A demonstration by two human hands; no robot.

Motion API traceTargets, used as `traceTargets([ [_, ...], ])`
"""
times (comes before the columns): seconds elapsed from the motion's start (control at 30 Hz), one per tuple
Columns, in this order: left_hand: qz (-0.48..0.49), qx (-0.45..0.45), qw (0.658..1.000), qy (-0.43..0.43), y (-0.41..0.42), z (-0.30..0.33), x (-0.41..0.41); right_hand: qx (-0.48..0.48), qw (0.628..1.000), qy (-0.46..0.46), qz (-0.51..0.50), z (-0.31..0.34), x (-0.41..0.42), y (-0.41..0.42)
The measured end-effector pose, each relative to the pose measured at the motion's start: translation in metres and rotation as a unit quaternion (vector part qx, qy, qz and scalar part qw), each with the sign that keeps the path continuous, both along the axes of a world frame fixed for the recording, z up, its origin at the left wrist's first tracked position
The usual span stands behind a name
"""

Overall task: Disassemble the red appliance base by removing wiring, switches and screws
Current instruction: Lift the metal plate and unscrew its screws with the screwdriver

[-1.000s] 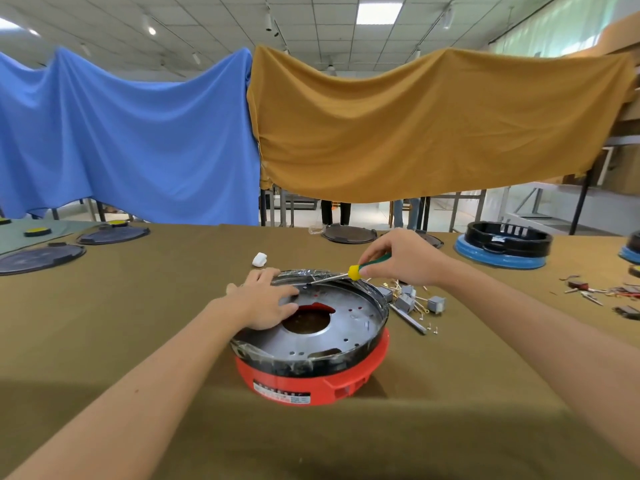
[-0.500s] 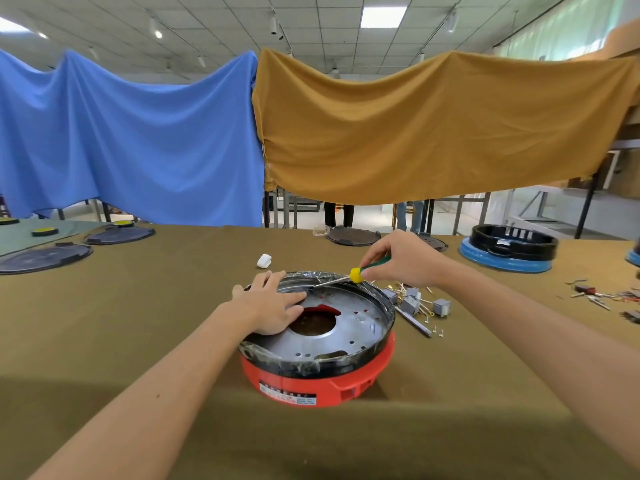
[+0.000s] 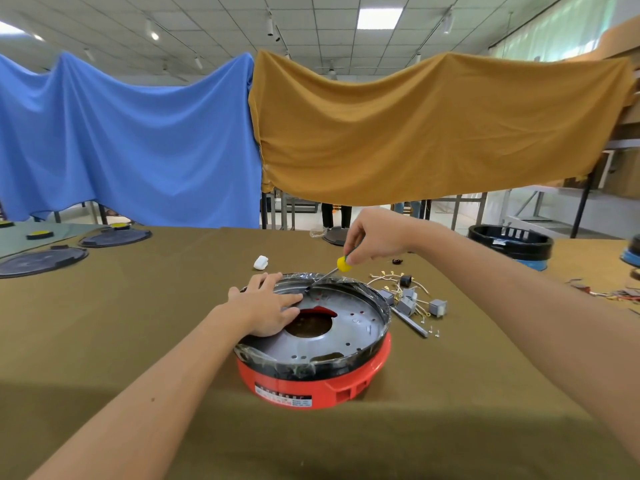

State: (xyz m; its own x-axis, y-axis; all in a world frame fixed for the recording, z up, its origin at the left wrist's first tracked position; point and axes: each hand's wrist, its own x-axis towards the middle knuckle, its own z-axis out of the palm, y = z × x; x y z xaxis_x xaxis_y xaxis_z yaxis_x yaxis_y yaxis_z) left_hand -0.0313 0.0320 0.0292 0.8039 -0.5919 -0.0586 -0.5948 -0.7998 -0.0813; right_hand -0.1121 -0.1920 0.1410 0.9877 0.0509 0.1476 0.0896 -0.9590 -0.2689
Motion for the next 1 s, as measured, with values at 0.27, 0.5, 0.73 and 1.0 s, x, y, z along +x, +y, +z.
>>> traceTargets([
  [0.27,-0.001,0.004,1.0,-0.001,-0.001,0.002,-0.003,-0.033,0.996,0.074,-0.03,0.037,0.021,0.031],
  [0.5,-0.04,0.008,0.998,0.046,0.002,0.017,0.008,-0.021,0.998,0.059,-0.011,0.042,0.027,0.042],
  [0.73,-0.067,-0.016,0.997,0.025,0.006,0.011,0.017,0.072,0.997,-0.038,-0.002,0.044,0.022,0.027],
  [1.0,-0.062,-0.034,0.997,0.016,0.007,0.006,0.014,0.038,0.999,-0.024,-0.014,0.036,0.023,0.029],
])
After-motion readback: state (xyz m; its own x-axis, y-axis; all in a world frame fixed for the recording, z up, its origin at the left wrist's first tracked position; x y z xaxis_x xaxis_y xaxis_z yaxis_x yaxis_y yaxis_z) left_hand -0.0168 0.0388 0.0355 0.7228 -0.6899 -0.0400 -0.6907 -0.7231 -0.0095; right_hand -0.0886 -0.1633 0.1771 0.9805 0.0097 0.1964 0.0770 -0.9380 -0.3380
